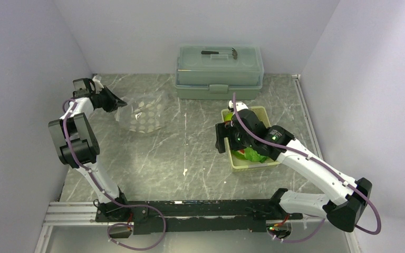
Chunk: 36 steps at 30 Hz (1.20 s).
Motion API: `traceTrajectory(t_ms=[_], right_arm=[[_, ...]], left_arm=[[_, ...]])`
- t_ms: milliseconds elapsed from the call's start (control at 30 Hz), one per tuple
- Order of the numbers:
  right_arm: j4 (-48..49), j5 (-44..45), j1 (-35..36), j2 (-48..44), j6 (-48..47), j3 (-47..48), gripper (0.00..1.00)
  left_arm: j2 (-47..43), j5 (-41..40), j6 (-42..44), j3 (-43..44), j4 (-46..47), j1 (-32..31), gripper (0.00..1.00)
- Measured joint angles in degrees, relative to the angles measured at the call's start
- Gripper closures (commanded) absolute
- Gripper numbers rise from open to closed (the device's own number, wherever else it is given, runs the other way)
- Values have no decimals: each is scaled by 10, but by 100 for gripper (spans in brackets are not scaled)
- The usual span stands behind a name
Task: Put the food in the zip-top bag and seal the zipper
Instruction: Pick up the zipper food storage bag at the center of the board.
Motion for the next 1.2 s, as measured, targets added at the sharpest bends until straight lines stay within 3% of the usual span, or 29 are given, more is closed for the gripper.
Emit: traceTrajectory(t_ms=[433, 833, 1200], right_arm=[[1, 0, 3, 1, 0, 0, 6], [1, -10, 24, 27, 0, 31, 7], [23, -48, 49, 66, -1, 104, 7]], left_arm=[[-14, 19, -21, -13, 22, 0, 100], [-163, -23, -60, -62, 29, -8, 100], [-270, -182, -70, -64, -50, -135, 100]])
